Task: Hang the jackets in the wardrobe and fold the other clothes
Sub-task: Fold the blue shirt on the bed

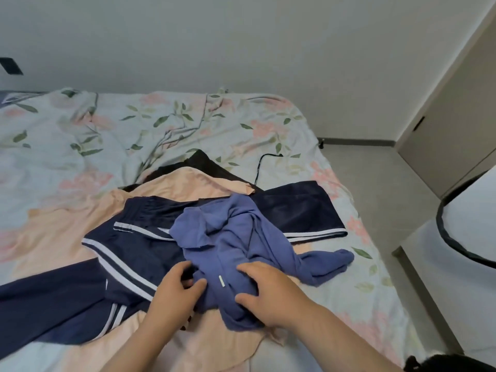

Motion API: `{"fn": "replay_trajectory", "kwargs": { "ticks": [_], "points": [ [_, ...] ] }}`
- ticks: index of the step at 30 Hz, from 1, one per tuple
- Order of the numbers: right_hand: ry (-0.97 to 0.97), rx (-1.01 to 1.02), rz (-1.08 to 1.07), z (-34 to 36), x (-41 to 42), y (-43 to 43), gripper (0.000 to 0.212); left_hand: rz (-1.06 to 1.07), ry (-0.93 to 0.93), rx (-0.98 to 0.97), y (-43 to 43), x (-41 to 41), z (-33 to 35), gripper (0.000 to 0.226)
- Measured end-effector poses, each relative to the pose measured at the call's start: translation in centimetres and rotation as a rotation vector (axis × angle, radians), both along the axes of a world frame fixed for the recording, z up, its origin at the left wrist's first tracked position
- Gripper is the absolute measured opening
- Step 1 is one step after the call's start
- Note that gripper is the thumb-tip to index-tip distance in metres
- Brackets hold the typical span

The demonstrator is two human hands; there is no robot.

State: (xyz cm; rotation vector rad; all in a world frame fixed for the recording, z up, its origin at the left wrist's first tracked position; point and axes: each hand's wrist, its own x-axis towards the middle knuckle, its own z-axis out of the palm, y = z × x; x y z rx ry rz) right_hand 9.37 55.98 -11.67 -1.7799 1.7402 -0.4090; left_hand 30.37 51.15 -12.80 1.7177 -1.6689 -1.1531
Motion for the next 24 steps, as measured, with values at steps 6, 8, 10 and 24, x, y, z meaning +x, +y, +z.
{"fn": "replay_trajectory", "kwargs": {
  "ticks": [6,8,10,24],
  "points": [
    [-0.141,0.001,-0.142,-1.4,2.2,-1.4,0.033,0.072,0.356,0.154,-0.3,-0.8,-1.0,0.029],
    [-0.253,0.0,-0.199,-0.8,1.7,-1.1,0.015,0.117,0.453,0.213,-0.6,-1.1,-1.3,0.027],
    [-0.355,0.057,-0.252,0.2,0.5,-0.4,0.034,0.167,0.525,0.264,-1.1,-1.4,-1.6,0.028],
    [-0.131,0.247,-0.596,1.2,-12.0,9.0,0.016,-0.365,-0.095,-0.322,-0.4,-7.2,-2.0,0.024]
  ]
}}
